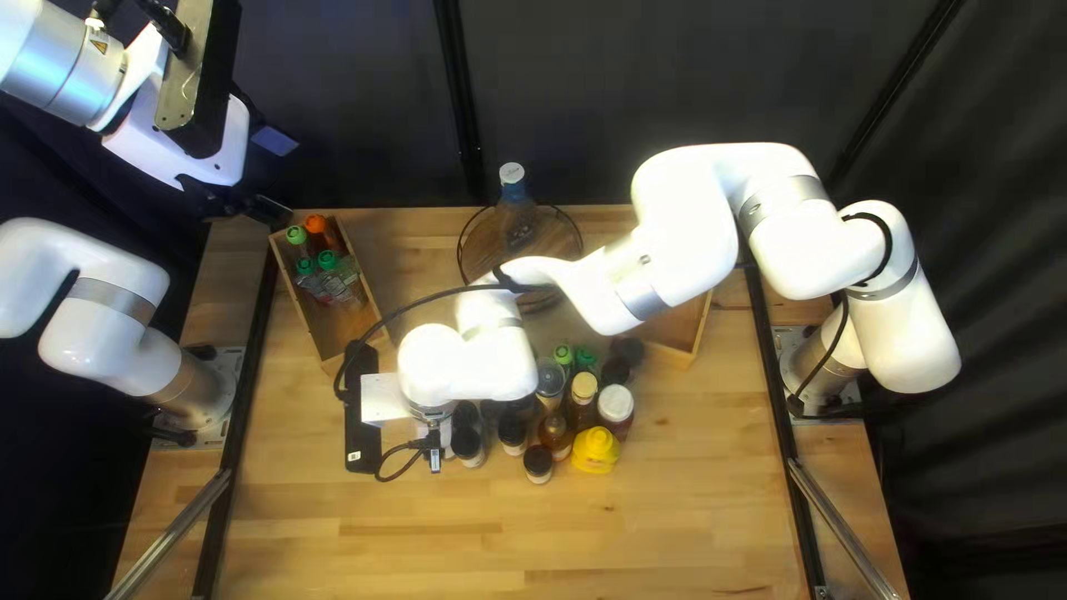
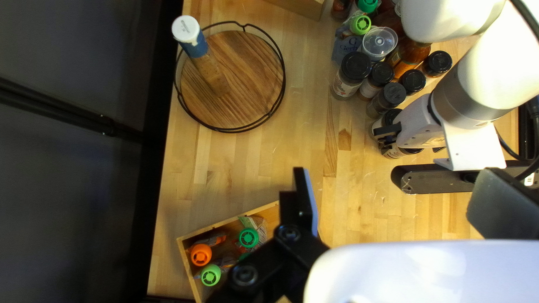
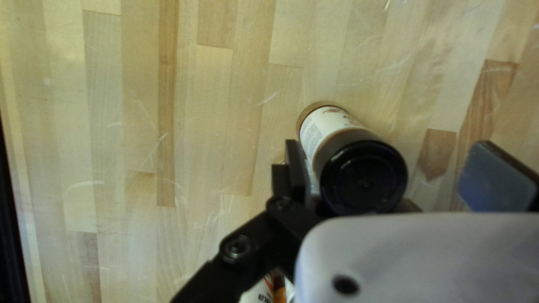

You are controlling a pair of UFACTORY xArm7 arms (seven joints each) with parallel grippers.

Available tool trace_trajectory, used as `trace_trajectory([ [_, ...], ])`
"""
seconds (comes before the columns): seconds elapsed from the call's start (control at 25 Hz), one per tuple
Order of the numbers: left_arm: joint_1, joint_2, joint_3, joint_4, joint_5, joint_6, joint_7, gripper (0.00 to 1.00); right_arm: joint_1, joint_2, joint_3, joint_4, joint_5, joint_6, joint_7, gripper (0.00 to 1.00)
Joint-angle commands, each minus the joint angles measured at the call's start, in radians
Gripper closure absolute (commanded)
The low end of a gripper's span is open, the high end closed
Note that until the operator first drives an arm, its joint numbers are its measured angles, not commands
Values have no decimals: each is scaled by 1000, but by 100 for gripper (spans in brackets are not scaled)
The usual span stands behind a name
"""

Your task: Separate condiments, baby food and spices and place it in 3 different racks/containers

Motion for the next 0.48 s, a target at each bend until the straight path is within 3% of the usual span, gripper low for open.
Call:
trace_trajectory([
  [0.04, 0, 0, 0, 0, 0, 0, 0, 0, 5, -35, 8, 8, -2, 26, -10, 100],
  [0.28, 0, 0, 0, 0, 0, 0, 0, 0, -7, -175, 26, -45, 6, 59, -52, 100],
  [0.48, 0, 0, 0, 0, 0, 0, 0, 0, -28, -357, 28, -93, 26, 163, -91, 100],
])
